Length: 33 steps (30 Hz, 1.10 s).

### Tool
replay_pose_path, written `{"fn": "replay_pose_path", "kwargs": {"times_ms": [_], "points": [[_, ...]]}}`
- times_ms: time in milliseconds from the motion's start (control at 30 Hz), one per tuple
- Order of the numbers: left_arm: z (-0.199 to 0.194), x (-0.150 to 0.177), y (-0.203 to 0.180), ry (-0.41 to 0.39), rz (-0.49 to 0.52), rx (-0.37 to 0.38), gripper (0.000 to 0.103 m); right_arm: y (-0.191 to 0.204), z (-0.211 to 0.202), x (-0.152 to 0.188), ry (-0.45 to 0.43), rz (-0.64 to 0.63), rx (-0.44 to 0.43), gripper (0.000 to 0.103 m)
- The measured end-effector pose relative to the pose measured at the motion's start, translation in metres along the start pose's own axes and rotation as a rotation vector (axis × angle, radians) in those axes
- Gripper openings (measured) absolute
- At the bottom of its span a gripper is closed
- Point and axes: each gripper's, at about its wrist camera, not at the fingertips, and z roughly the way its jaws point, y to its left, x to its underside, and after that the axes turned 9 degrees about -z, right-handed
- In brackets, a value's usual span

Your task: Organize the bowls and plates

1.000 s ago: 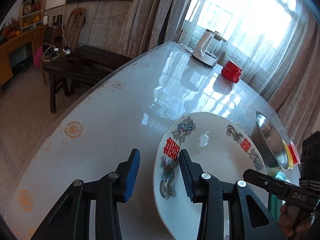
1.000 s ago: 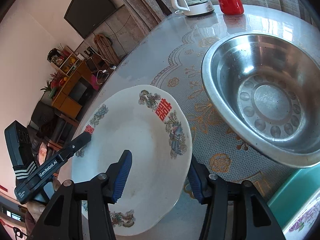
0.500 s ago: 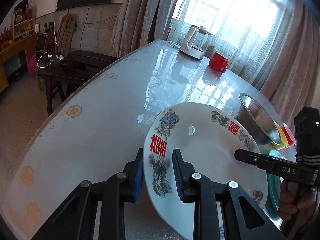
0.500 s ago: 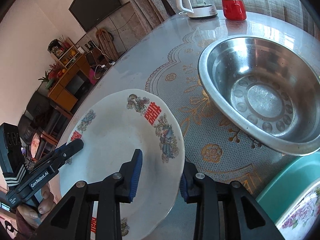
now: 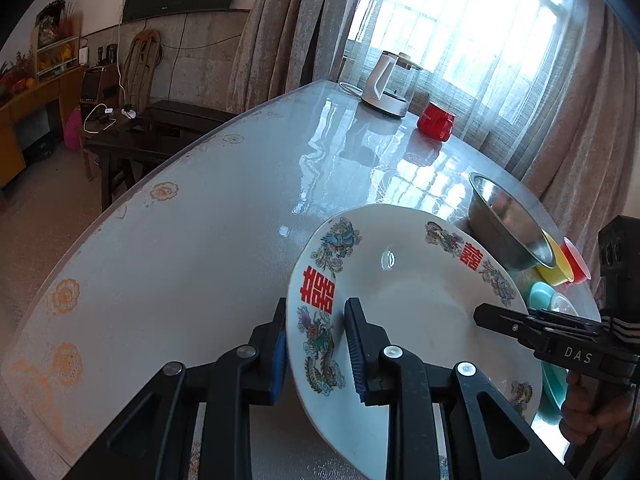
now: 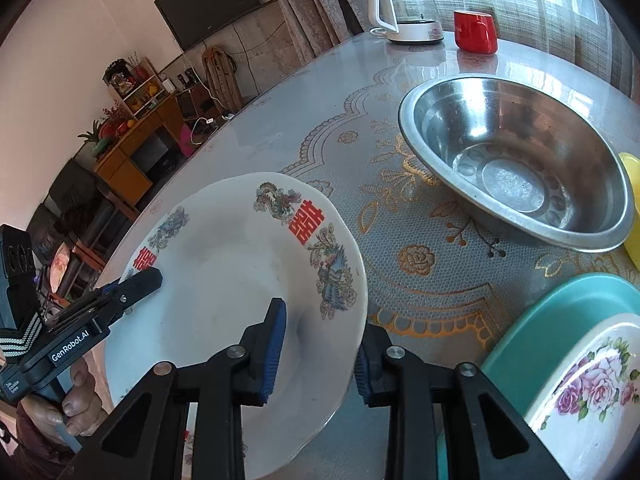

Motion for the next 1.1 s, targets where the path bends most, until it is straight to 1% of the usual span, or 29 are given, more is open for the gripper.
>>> {"fn": "replay_pose_path", "kwargs": {"times_ms": [67, 200, 333, 567, 867, 1067, 1100], "points": [[-0.007, 0.005, -0.002, -0.009, 0.006, -0.001, 0.026, 0.003, -0.003, 0.004, 0.003, -0.018, 0.010, 0.031], [-0.020, 0.014, -0.007, -0.028, 0.019, 0.008, 0.026, 0.002, -0.012, 0.014, -0.002, -0.012, -0.003, 0.031], [-0.024, 0.024, -0.013, -0.033, 0.042, -0.005, 0.026, 0.003, -0.022, 0.020, -0.024, -0.012, -0.006, 0.031], [-0.036, 0.033, -0.026, -0.039, 0.055, 0.022, 0.026, -0.008, -0.036, 0.029, -0.051, 0.007, -0.016, 0.031], [-0.037, 0.036, -0.055, -0.019, 0.052, 0.054, 0.026, -0.029, -0.062, 0.046, -0.097, 0.077, -0.005, 0.031], [-0.033, 0.039, -0.076, 0.003, 0.070, 0.047, 0.026, -0.046, -0.081, 0.054, -0.128, 0.119, 0.007, 0.031], [-0.033, 0.040, -0.079, 0.007, 0.073, 0.050, 0.026, -0.048, -0.084, 0.057, -0.139, 0.130, 0.003, 0.029]]}}
